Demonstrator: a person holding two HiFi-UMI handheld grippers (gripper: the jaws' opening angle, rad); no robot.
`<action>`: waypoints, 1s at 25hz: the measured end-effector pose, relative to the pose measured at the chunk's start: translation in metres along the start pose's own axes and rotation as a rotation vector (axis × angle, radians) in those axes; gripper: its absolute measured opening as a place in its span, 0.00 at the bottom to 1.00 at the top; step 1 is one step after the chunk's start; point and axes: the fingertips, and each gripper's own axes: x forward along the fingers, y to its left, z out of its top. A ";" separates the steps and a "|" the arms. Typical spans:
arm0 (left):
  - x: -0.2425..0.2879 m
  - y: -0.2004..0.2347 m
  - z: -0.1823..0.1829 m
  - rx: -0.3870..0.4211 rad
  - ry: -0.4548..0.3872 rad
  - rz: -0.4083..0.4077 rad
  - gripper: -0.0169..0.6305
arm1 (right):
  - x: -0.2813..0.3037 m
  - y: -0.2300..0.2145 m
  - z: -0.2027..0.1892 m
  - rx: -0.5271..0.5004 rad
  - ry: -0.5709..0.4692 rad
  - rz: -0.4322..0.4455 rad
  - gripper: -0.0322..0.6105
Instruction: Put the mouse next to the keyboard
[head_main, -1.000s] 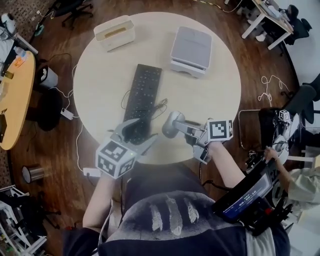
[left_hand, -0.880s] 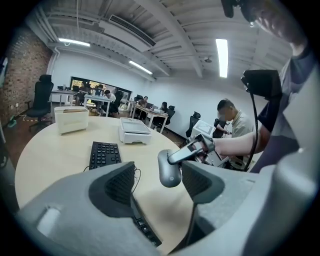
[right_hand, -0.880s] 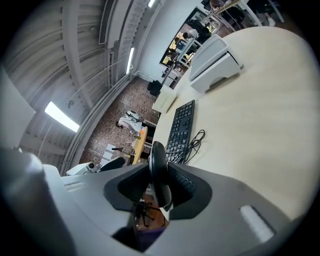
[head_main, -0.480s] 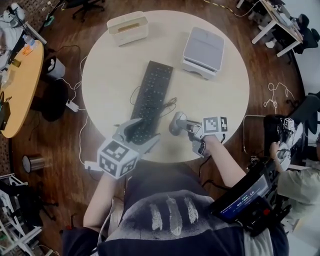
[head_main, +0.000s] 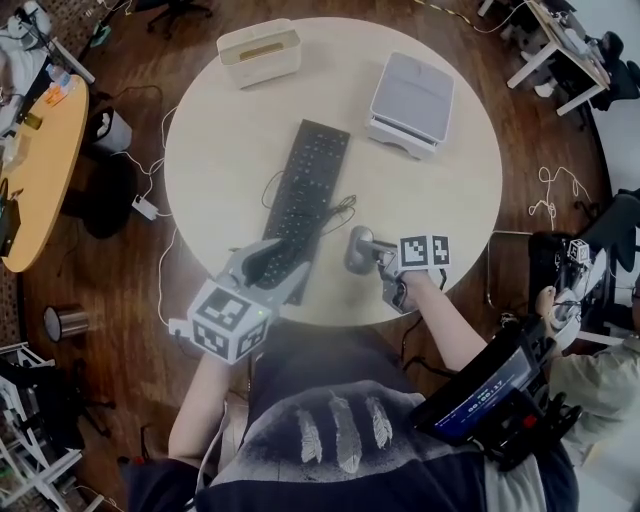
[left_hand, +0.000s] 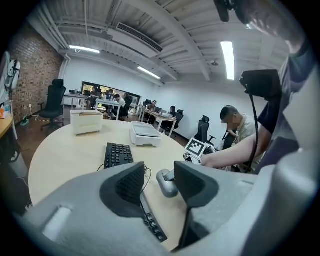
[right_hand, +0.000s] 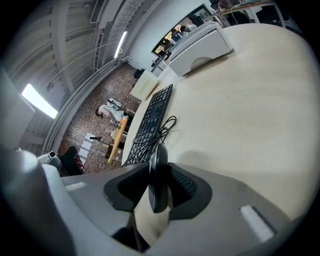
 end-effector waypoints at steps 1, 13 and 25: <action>0.000 0.000 0.000 0.001 -0.005 0.002 0.29 | 0.000 -0.001 0.001 -0.001 -0.007 -0.004 0.23; 0.001 0.018 0.007 -0.017 -0.029 0.066 0.03 | -0.001 -0.017 0.012 -0.069 -0.091 -0.105 0.28; 0.000 0.030 0.014 0.000 -0.025 0.050 0.03 | -0.007 -0.037 0.013 -0.052 -0.126 -0.194 0.32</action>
